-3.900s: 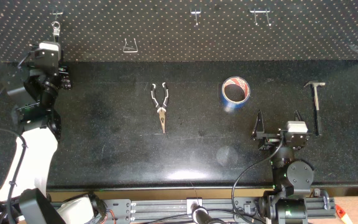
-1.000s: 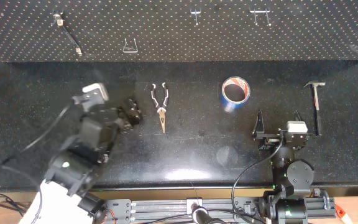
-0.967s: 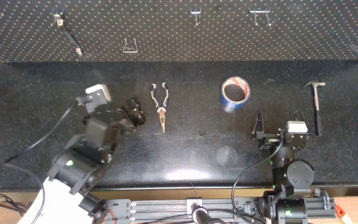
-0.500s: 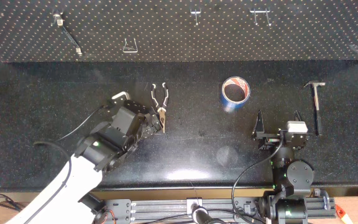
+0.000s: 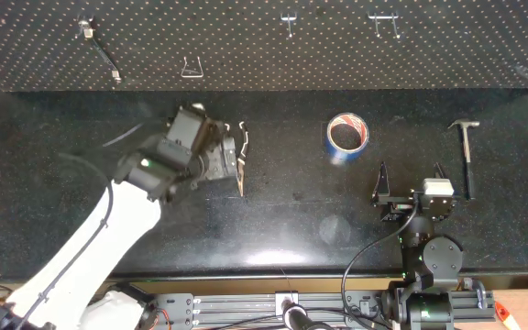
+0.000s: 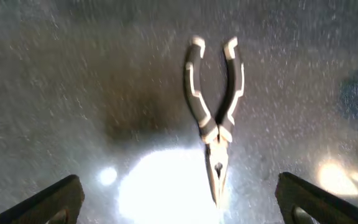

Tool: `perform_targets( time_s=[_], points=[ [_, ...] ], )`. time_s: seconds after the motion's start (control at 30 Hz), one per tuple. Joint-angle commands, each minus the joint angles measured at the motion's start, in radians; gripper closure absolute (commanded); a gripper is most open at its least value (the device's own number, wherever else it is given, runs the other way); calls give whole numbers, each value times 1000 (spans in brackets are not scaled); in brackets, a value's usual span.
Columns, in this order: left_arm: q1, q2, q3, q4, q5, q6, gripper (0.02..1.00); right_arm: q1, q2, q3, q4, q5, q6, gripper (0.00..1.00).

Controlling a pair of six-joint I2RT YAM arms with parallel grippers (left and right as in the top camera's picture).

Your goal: Place Tools Onto Pegboard

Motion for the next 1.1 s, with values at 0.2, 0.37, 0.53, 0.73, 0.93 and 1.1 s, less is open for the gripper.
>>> perform_targets(
  time_s=[0.2,0.37,0.53,0.73,0.93,1.1],
  points=[
    [23,220,199,-90,-11,150,23,-5,-11,-3,-5,-6,-15,1],
    [-9,278,225,-31,-8,184,25,-5,-11,-3,-5,-6,-15,1],
    [-23,336,225,-24,23,137,23,-5,-11,-3,-5,-6,-15,1],
    [-24,399,225,21,26,26,23,-5,-11,-3,-5,-6,-15,1],
    [-36,447,225,73,26,-75,23,-5,-11,-3,-5,-6,-15,3],
    [-53,484,225,79,27,-103,20,-5,-11,-3,-5,-6,-15,1]
  ],
)
